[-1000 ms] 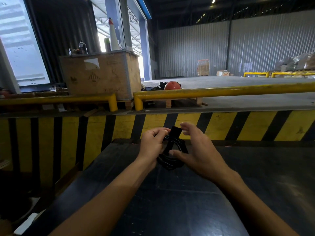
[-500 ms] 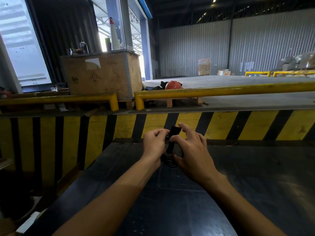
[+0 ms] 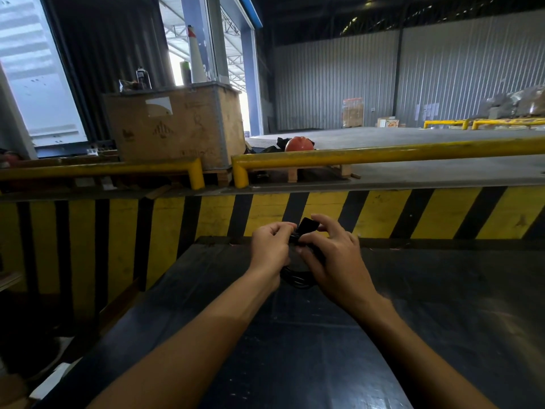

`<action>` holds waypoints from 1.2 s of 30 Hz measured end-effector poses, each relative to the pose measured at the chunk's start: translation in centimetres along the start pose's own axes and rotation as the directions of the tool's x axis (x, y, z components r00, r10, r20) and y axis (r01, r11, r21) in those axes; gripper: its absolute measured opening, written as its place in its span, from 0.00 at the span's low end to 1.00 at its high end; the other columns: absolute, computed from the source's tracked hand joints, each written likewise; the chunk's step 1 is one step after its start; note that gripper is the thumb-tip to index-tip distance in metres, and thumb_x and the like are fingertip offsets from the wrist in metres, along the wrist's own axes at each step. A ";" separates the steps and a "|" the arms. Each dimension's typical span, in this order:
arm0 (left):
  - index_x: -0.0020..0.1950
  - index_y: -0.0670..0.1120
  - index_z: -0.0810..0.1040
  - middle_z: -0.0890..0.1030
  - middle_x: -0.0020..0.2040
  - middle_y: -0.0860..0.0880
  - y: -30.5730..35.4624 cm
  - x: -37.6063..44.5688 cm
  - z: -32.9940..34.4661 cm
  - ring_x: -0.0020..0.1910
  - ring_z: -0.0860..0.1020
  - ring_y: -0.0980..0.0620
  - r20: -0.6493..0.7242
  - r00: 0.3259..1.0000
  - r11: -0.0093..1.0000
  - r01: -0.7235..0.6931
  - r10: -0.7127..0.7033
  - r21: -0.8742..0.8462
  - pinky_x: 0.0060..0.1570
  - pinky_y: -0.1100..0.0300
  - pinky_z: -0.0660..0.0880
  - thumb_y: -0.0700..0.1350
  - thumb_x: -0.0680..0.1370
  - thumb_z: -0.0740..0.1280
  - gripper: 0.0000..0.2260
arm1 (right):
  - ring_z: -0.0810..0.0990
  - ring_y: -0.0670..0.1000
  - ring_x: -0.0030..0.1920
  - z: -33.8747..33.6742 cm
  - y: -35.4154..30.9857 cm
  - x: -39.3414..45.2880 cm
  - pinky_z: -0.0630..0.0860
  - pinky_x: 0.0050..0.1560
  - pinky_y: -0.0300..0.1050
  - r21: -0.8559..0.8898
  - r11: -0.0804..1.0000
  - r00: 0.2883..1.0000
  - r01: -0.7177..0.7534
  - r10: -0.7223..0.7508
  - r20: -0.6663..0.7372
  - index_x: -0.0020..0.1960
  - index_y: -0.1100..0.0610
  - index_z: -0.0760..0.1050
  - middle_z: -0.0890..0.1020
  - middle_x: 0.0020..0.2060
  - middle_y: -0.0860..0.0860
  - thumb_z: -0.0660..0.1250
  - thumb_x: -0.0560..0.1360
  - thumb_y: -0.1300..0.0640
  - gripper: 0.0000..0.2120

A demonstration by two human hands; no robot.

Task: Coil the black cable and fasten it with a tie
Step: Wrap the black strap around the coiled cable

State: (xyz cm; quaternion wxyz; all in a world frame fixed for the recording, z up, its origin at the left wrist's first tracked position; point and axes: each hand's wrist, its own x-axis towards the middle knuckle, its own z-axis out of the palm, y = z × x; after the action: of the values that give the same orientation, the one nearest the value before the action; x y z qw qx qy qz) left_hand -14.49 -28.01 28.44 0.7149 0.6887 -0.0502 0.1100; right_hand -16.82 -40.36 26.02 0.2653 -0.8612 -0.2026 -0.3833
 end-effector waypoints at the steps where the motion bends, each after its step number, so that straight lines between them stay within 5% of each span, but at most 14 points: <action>1: 0.46 0.48 0.80 0.79 0.37 0.47 -0.2 -0.1 0.0 0.25 0.71 0.58 0.004 1.000 1.000 -0.029 0.029 0.000 0.22 0.65 0.66 0.44 0.78 0.62 0.08 | 0.74 0.53 0.60 0.1 0.0 -0.1 0.69 0.59 0.49 0.073 0.997 1.000 -0.011 0.013 -0.017 0.50 0.51 0.78 0.72 0.65 0.55 0.67 0.74 0.53 0.06; 6: 0.49 0.48 0.81 0.81 0.40 0.50 -1.3 -0.4 -0.4 0.29 0.73 0.59 0.015 0.972 0.967 -0.235 0.235 0.093 0.28 0.68 0.67 0.44 0.78 0.63 0.07 | 0.74 0.41 0.59 -0.1 0.0 -0.5 0.75 0.52 0.32 0.454 0.879 0.983 -0.146 0.180 -0.034 0.47 0.53 0.81 0.74 0.59 0.45 0.70 0.73 0.57 0.04; 13: 0.46 0.51 0.82 0.82 0.39 0.52 -2.6 -0.6 -0.8 0.29 0.75 0.61 0.028 0.953 0.949 -0.302 0.301 0.095 0.27 0.71 0.69 0.43 0.77 0.64 0.07 | 0.83 0.45 0.42 -0.2 0.1 -1.0 0.79 0.42 0.40 0.645 0.723 0.954 -0.246 0.298 0.031 0.45 0.56 0.82 0.85 0.39 0.49 0.71 0.71 0.61 0.03; 17: 0.44 0.48 0.83 0.83 0.39 0.49 -3.6 -1.4 -0.9 0.32 0.77 0.56 0.051 0.986 0.982 -0.164 0.160 0.090 0.27 0.65 0.70 0.44 0.78 0.64 0.08 | 0.84 0.43 0.42 0.4 0.2 -2.2 0.80 0.43 0.38 0.610 0.761 0.956 -0.221 0.294 -0.020 0.55 0.51 0.78 0.85 0.39 0.47 0.71 0.71 0.62 0.14; 20: 0.39 0.46 0.81 0.80 0.37 0.46 -4.3 -2.1 -0.9 0.26 0.70 0.56 0.075 0.995 0.997 0.055 -0.058 0.050 0.23 0.63 0.65 0.46 0.78 0.63 0.11 | 0.83 0.43 0.45 1.4 0.1 -3.6 0.78 0.47 0.36 0.331 0.936 0.984 -0.122 0.158 -0.086 0.62 0.52 0.75 0.85 0.43 0.48 0.71 0.72 0.62 0.20; 22: 0.41 0.44 0.81 0.79 0.37 0.46 -5.1 -2.5 -1.1 0.29 0.71 0.55 0.071 0.986 0.984 0.143 -0.151 0.103 0.25 0.62 0.66 0.46 0.79 0.62 0.12 | 0.81 0.45 0.47 2.4 0.0 -5.0 0.77 0.48 0.42 0.149 0.988 0.989 -0.049 0.068 -0.129 0.58 0.55 0.78 0.86 0.44 0.50 0.72 0.71 0.64 0.16; 27: 0.43 0.40 0.81 0.77 0.33 0.47 -7.7 -3.3 -1.6 0.28 0.71 0.55 -0.001 0.971 0.962 0.237 -0.239 0.136 0.25 0.63 0.67 0.45 0.79 0.63 0.12 | 0.82 0.45 0.43 4.6 0.5 -8.5 0.76 0.54 0.47 0.030 0.999 0.992 0.038 -0.034 -0.118 0.50 0.57 0.82 0.87 0.44 0.50 0.74 0.67 0.66 0.13; 32: 0.41 0.40 0.80 0.74 0.31 0.46 -10.0 -3.8 -1.5 0.23 0.68 0.55 -0.060 0.945 0.938 0.326 -0.321 0.119 0.20 0.64 0.64 0.43 0.78 0.64 0.10 | 0.84 0.46 0.46 5.8 1.1 -10.7 0.75 0.55 0.48 0.119 0.993 0.998 -0.002 0.009 -0.059 0.47 0.56 0.83 0.86 0.44 0.48 0.75 0.66 0.67 0.12; 36: 0.38 0.41 0.79 0.70 0.28 0.47 -11.4 -4.5 -2.0 0.21 0.66 0.56 -0.060 0.938 0.930 0.347 -0.342 0.119 0.20 0.63 0.63 0.44 0.78 0.63 0.11 | 0.80 0.37 0.47 6.8 0.9 -11.8 0.75 0.48 0.30 0.424 0.867 0.959 -0.263 0.284 0.014 0.49 0.52 0.82 0.82 0.44 0.39 0.73 0.69 0.66 0.12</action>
State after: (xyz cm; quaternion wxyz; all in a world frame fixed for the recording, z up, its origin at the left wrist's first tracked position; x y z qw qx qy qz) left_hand -16.45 -26.76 16.21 0.6784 0.7288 0.0925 -0.0010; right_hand -19.98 -38.61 12.86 0.5014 -0.7938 -0.1498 -0.3099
